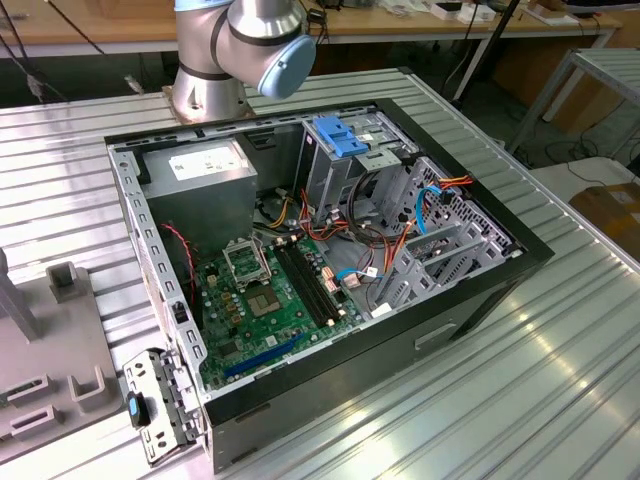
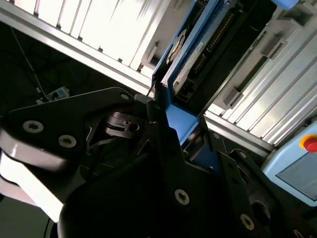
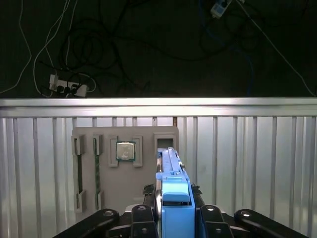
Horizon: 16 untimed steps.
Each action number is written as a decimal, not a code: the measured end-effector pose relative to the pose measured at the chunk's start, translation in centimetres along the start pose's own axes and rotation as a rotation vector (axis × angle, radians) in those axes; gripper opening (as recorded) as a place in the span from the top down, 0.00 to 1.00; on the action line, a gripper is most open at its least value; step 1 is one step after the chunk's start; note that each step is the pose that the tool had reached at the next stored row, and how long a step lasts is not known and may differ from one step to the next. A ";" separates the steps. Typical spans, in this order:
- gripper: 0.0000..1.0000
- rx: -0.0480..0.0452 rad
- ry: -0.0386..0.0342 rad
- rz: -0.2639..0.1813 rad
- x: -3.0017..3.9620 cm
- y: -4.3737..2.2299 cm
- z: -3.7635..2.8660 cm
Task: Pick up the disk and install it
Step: 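Pick up the disk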
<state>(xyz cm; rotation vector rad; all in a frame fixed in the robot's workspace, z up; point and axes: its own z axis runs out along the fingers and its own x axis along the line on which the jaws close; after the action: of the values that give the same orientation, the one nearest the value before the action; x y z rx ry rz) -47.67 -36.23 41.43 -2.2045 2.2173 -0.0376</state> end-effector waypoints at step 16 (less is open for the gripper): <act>0.63 0.0001 0.0000 0.000 0.06 -0.27 -9.65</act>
<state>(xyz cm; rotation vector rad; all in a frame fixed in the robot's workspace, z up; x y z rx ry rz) -47.67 -36.23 51.09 -2.2044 2.2171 -0.0377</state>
